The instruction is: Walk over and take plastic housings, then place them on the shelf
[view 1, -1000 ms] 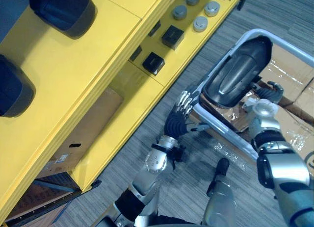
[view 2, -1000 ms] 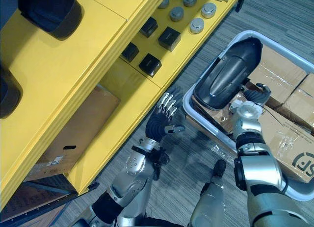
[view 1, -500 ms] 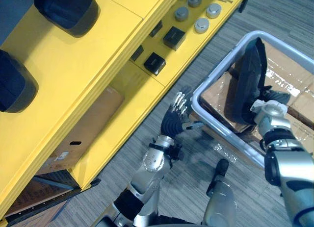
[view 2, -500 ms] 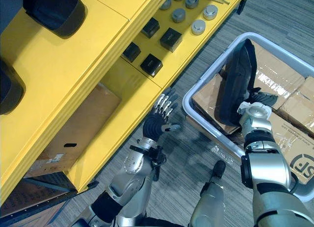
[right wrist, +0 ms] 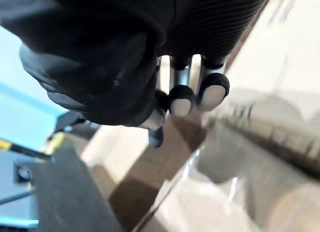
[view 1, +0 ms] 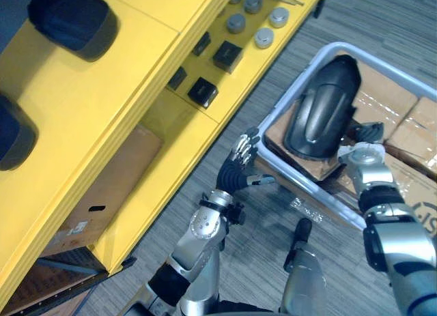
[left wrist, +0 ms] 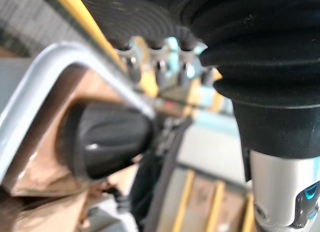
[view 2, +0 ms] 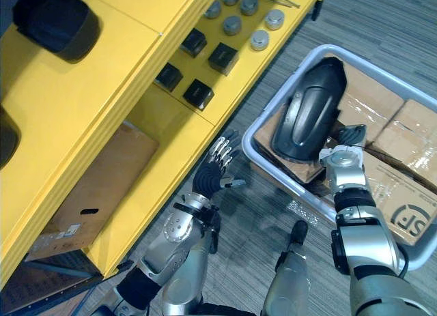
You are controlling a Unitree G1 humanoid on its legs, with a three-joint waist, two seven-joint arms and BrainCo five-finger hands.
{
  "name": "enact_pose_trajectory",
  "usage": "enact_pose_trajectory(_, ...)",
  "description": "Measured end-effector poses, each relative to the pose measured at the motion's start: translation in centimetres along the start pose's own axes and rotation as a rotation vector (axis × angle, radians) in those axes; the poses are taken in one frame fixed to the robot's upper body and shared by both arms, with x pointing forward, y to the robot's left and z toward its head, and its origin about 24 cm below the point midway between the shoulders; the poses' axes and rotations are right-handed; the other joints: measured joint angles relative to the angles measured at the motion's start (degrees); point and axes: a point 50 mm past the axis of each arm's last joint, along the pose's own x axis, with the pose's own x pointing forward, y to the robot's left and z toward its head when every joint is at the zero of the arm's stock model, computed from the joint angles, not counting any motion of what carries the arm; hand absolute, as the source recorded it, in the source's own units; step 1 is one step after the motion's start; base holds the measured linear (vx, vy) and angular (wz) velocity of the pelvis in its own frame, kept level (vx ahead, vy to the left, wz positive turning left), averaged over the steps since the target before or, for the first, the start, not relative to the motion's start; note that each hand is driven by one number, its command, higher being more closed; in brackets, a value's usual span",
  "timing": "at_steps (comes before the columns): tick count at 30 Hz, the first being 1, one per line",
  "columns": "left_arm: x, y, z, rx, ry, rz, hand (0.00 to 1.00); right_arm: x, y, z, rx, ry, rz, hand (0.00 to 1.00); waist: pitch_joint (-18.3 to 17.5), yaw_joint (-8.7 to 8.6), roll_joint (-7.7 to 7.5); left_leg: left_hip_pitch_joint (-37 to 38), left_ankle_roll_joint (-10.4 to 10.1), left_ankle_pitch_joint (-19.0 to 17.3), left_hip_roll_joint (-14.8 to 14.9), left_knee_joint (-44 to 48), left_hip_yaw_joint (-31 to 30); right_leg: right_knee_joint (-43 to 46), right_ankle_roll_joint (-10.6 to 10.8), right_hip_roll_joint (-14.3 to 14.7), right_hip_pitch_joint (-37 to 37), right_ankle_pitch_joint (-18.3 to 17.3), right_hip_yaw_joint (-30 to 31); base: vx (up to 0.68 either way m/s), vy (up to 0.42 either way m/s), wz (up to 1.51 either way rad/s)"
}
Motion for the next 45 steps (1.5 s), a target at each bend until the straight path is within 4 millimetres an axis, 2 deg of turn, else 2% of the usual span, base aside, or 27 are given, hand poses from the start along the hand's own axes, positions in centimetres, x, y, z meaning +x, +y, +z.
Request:
enact_pose_trajectory(1, 0.5, 0.5, 0.1, 0.031, 0.006, -0.005, 0.0, -0.5, 0.6, 0.3, -0.016, -0.029, 0.031, 1.0, -0.4, -0.65, -1.63, 0.21, -0.18, -0.17, 0.67, -0.08, 0.97, -0.03, -0.15, 0.45, -0.57, 0.11, 0.96, 0.0, -0.01, -0.42)
enact_pose_trajectory(2, 0.8, 0.7, 0.1, 0.05, 0.017, -0.014, 0.0, -0.7, 0.8, 0.5, -0.039, -0.049, 0.044, 1.0, -0.68, -0.99, -2.32, 0.24, -0.3, -0.32, 0.89, -0.04, 1.25, -0.19, -0.24, 0.72, -0.83, 0.17, 1.41, 0.0, -0.001, -0.4)
enact_pose_trajectory(3, 1.5, 1.1, 0.1, 0.096, 0.037, -0.026, 0.0, -1.1, 1.0, 0.8, -0.069, -0.082, 0.064, 1.0, -1.13, -2.15, -3.68, 0.51, -0.37, -0.58, 1.39, 0.13, 1.92, -0.6, -0.39, 1.14, -0.81, 0.45, 1.92, 0.01, 0.009, -0.3)
enact_pose_trajectory(5, 2.2, 1.7, 0.5, 0.142, 0.039, -0.024, 0.0, -1.5, 1.3, 1.4, -0.101, -0.122, 0.089, 1.0, -1.28, -3.19, -5.08, 1.36, -0.44, -0.86, 1.8, 0.03, 3.28, -1.21, -0.44, 1.51, -0.76, 0.97, 3.29, 0.01, 0.027, -0.34)
enact_pose_trajectory(9, 3.3, 2.3, 1.9, 0.159, 0.002, -0.013, 0.0, -2.1, 1.5, 1.7, -0.168, -0.168, 0.13, 1.0, -1.33, -4.81, -5.46, 2.43, -0.44, -1.26, 2.48, -0.02, 5.17, -2.07, -0.42, 1.98, -0.74, 1.7, 4.91, 0.0, 0.038, -0.27)
enact_pose_trajectory(10, 3.7, 2.2, 2.3, 0.169, -0.002, -0.017, 0.0, -2.3, 1.5, 1.5, -0.187, -0.171, 0.141, 0.0, -1.33, -5.0, -5.46, 2.43, -0.47, -1.3, 2.66, -0.02, 5.53, -2.17, -0.43, 2.14, -0.97, 1.78, 5.27, 0.0, 0.028, -0.15)
enact_pose_trajectory(13, 4.4, 2.6, 2.7, 0.184, -0.009, -0.007, 0.0, -2.3, 1.6, 1.3, -0.208, -0.168, 0.155, 0.0, -1.33, -5.69, -5.47, 2.5, -0.53, -1.44, 2.75, -0.06, 6.24, -2.28, -0.41, 2.3, -1.53, 1.96, 6.22, 0.0, 0.039, -0.14)
enact_pose_trajectory(16, 4.5, 2.8, 2.9, 0.179, -0.015, 0.006, 0.0, -2.4, 1.8, 1.5, -0.15, -0.177, 0.179, 0.0, -1.33, -6.24, -5.47, 2.51, -0.5, -1.46, 2.74, -0.29, 6.63, -2.94, -0.39, 2.31, -1.56, 2.5, 6.49, 0.01, 0.043, -0.07)
enact_pose_trajectory(18, 4.7, 2.9, 3.2, 0.172, -0.026, 0.011, 0.0, -2.7, 2.4, 1.7, -0.024, -0.175, 0.221, 0.0, -1.33, -6.22, -5.48, 2.68, -0.5, -1.45, 2.73, -0.79, 7.0, -3.06, -0.36, 2.31, -1.71, 2.64, 6.8, 0.01, 0.04, -0.07)
enact_pose_trajectory(22, 5.0, 2.6, 4.0, 0.172, -0.072, 0.011, 0.0, -3.8, 5.2, 1.2, 0.252, -0.096, 0.32, 0.0, -1.33, -6.08, -5.47, 3.07, -0.49, -1.45, 2.58, -1.04, 7.37, -3.06, -0.35, 2.24, -1.79, 2.64, 7.31, 0.02, 0.044, -0.04)
enact_pose_trajectory(25, 5.3, 2.3, 4.5, 0.197, -0.103, -0.001, 0.0, -4.0, 6.6, 0.4, 0.343, -0.047, 0.344, 0.0, -1.34, -5.83, -5.47, 2.89, -0.42, -1.41, 2.07, -1.44, 7.27, -3.06, -0.31, 1.82, -1.98, 2.66, 7.27, 0.0, 0.054, 0.03)
enact_pose_trajectory(27, 5.4, 2.2, 4.7, 0.203, -0.114, -0.005, 0.0, -4.0, 6.8, 0.8, 0.39, -0.05, 0.353, 0.0, -1.33, -5.72, -5.46, 2.0, -0.16, -1.23, 1.56, -1.44, 7.11, -3.03, -0.06, 1.41, -2.72, 2.82, 7.23, -0.01, 0.052, 0.07)
enact_pose_trajectory(36, 5.3, 1.9, 4.8, 0.189, -0.119, -0.016, 0.0, -3.5, 7.5, 1.7, 0.434, -0.034, 0.345, 0.0, -1.36, -4.34, -5.41, 0.82, 0.33, -0.88, 0.34, -0.8, 5.51, -2.83, 0.09, 0.29, -2.46, 2.9, 5.86, -0.01, 0.055, 0.11)
enact_pose_trajectory(39, 5.3, 1.6, 4.7, 0.183, -0.118, -0.023, 0.0, -3.4, 7.6, 2.7, 0.446, -0.063, 0.29, 0.0, -1.36, -4.37, -5.4, 0.42, 0.6, -0.73, -0.43, -0.7, 5.09, -2.72, 0.21, -0.32, -2.42, 2.96, 5.7, -0.03, 0.062, 0.1)
enact_pose_trajectory(45, 4.8, 1.3, 3.8, 0.154, -0.092, -0.02, 0.0, -3.1, 6.5, 4.5, 0.394, -0.154, 0.11, 0.0, -1.4, -4.37, -5.34, 0.2, 0.69, -0.78, -0.57, 0.12, 4.08, -2.69, 0.25, -0.43, -1.63, 2.96, 4.67, -0.02, 0.042, 0.07)
